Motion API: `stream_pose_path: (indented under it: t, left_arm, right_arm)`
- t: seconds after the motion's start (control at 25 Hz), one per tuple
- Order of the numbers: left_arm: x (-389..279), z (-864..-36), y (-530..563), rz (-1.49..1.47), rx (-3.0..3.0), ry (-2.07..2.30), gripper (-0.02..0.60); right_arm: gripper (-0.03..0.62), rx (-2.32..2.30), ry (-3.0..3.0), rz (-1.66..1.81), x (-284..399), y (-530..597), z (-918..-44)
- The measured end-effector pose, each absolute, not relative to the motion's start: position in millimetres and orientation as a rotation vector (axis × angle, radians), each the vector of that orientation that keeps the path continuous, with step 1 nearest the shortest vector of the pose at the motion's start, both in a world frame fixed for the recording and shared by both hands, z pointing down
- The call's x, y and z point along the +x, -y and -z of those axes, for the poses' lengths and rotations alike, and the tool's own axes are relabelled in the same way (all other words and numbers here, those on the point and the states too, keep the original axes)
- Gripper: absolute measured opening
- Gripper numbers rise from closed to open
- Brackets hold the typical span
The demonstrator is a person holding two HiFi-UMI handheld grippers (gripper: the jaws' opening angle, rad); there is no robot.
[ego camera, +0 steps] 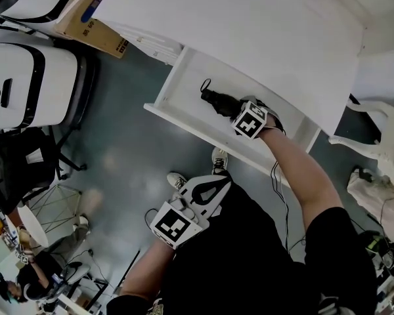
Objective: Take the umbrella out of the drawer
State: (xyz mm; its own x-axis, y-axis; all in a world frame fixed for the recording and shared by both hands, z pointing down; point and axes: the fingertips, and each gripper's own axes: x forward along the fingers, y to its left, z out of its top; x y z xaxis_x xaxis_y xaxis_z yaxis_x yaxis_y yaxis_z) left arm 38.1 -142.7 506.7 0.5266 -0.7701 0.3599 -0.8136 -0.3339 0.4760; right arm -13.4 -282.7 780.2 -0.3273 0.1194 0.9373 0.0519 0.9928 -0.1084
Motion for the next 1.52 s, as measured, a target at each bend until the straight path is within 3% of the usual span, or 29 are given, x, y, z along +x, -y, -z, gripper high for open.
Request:
stream_pose_path:
  t: [0.6, 1.52]
  left_arm:
    - [36, -512, 145, -0.113, 2.151, 1.252, 0.005]
    - [1, -495, 95, -0.111, 2.122, 1.371, 0.005]
  right_arm:
    - [0.304, -0.097, 1.872, -0.049, -18, 283, -790]
    - [0.270, -0.016, 1.988, -0.069, -11, 284, -752]
